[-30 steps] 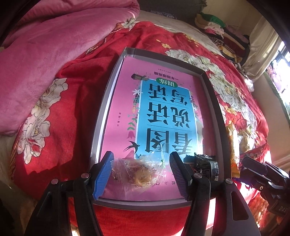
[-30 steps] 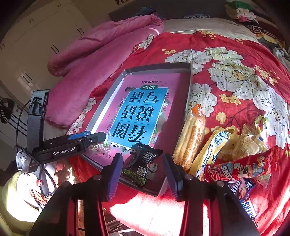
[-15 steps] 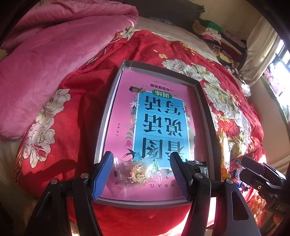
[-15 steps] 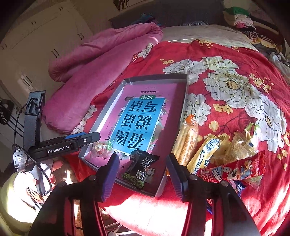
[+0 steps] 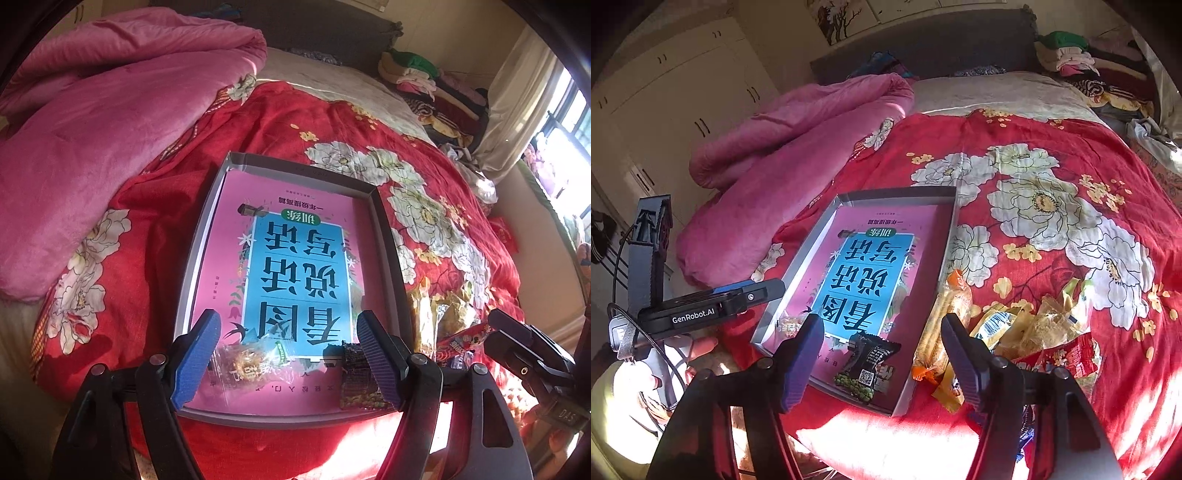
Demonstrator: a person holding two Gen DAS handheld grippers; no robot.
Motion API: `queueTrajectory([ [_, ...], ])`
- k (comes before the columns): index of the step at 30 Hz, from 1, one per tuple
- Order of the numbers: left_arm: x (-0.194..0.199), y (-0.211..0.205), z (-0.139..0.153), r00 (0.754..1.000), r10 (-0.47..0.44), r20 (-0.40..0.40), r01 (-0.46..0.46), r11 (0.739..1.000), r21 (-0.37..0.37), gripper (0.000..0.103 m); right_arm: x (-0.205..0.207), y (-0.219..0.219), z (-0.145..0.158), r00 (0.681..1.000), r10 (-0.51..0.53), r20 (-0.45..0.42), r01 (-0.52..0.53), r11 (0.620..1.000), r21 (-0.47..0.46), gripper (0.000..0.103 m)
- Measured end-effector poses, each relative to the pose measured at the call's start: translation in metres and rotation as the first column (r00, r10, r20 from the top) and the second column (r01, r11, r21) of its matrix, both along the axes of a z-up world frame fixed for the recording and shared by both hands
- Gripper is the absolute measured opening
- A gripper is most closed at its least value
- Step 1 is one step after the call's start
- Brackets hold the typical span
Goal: Organize snacks
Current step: 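Open both tools to release the candy bag and dark packet onto the book, then lift both tools away from the tray toward the remaining snacks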
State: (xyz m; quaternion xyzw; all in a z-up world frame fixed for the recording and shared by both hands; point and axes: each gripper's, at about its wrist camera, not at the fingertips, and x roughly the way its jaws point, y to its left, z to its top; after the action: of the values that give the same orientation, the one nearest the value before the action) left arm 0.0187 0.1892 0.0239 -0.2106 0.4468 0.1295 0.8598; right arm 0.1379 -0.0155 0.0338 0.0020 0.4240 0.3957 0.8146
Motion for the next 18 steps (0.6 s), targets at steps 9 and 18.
queueTrajectory([
  [9,0.004,-0.013,0.012,0.999,-0.036,0.023,0.036,0.999,-0.011,0.078,0.003,-0.019,0.016,0.998,-0.049,0.041,0.048,0.998,0.026,0.078],
  [18,0.007,-0.025,0.026,0.997,-0.064,0.050,0.065,0.998,-0.015,0.078,0.005,-0.033,0.027,0.994,-0.085,0.062,0.082,0.996,0.046,0.080],
])
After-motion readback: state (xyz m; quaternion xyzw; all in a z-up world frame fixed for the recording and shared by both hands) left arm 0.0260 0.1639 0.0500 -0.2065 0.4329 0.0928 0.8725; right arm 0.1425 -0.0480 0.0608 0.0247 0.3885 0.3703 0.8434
